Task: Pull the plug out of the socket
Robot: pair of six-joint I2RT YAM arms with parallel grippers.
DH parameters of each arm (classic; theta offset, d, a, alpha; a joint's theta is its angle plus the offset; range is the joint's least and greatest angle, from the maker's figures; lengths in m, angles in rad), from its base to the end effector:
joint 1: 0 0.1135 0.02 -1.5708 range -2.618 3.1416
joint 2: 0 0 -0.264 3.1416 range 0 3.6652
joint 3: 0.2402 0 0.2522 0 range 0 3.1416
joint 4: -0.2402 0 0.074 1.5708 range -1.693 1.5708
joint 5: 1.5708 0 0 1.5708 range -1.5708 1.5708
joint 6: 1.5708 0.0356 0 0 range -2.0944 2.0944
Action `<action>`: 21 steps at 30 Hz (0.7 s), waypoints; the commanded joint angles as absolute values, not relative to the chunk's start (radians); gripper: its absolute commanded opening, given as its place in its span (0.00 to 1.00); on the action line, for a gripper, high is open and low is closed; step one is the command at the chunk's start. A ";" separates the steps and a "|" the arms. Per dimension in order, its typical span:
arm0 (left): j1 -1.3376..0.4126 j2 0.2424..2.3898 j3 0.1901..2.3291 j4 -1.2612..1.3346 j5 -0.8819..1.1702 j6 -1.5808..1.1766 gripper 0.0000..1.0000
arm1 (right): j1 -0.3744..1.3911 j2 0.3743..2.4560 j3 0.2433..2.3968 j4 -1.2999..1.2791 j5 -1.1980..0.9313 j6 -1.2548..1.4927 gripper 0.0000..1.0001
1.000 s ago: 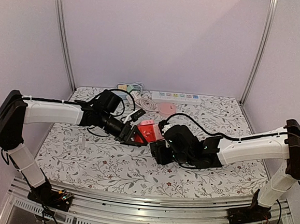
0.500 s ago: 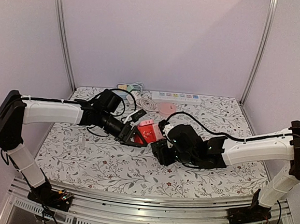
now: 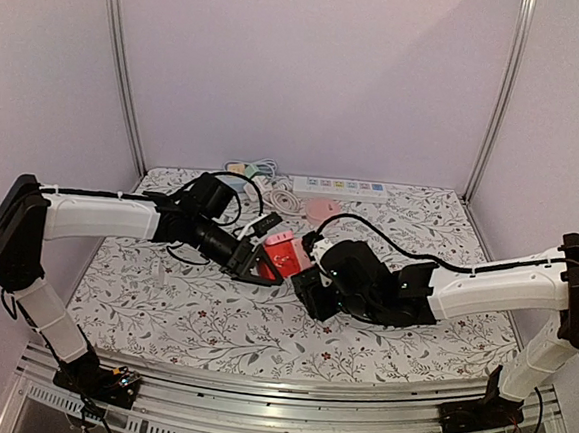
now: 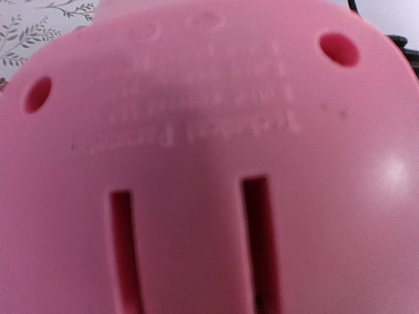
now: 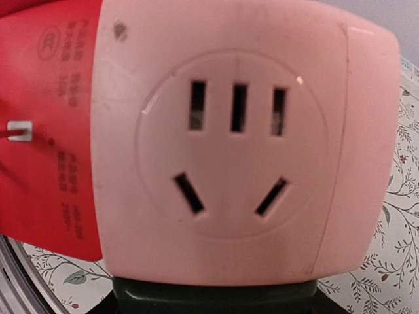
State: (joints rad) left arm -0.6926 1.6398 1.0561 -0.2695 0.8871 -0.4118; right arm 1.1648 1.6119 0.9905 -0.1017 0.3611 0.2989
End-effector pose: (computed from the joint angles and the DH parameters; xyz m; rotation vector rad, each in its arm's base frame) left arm 0.2434 -0.2378 0.2192 0.8103 2.4720 -1.5398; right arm 0.1480 0.3124 0.2124 -0.7784 2.1273 0.3741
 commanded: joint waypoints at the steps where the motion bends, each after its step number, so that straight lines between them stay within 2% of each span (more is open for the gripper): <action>1: -0.661 1.584 1.100 -0.182 0.885 -0.408 0.09 | 1.226 1.642 1.016 -0.170 0.308 0.182 0.29; 8: -0.657 1.581 1.095 -0.175 0.879 -0.412 0.08 | 1.226 1.639 1.025 -0.177 0.365 0.231 0.29; 21: -0.657 1.543 1.067 -0.146 0.848 -0.414 0.08 | 1.177 1.643 1.120 -0.263 0.372 0.551 0.31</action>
